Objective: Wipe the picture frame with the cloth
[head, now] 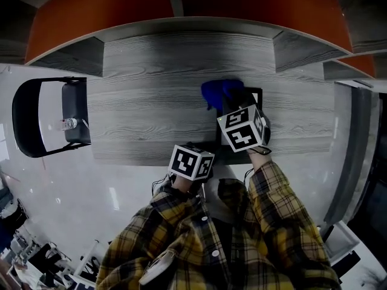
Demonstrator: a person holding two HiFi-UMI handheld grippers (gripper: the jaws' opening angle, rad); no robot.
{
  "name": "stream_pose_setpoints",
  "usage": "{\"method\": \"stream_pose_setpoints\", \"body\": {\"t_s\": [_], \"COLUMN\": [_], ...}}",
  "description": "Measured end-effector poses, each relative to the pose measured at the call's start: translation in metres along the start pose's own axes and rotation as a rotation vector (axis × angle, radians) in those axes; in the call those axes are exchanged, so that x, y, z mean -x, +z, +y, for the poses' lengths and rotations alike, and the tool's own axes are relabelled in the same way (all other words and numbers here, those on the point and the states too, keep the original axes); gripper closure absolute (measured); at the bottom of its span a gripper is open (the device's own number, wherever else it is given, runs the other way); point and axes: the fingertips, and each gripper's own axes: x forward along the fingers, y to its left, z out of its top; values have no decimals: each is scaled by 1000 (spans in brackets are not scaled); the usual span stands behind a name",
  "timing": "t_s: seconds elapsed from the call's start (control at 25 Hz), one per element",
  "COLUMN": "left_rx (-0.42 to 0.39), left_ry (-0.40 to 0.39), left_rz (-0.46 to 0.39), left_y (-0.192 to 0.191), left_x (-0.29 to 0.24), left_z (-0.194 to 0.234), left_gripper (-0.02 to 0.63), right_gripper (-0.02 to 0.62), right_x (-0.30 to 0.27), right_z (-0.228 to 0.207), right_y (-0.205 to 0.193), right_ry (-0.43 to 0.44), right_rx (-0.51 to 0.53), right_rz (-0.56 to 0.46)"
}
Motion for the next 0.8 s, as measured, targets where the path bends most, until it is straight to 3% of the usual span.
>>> {"method": "stream_pose_setpoints", "body": {"t_s": [0.12, 0.24, 0.8], "left_rx": [11, 16, 21], "left_ry": [-4, 0, 11], "left_rz": [-7, -9, -5], "left_y": [-1, -1, -2], "left_x": [0, 1, 1], "left_z": [0, 1, 1], "left_gripper": [532, 532, 534], "right_gripper": [555, 555, 554], "right_x": [1, 5, 38], "right_z": [-3, -11, -91], "right_y": [-8, -16, -76], "right_ry": [-41, -63, -194], "right_rx": [74, 75, -114], "right_rz": [18, 26, 50]}}
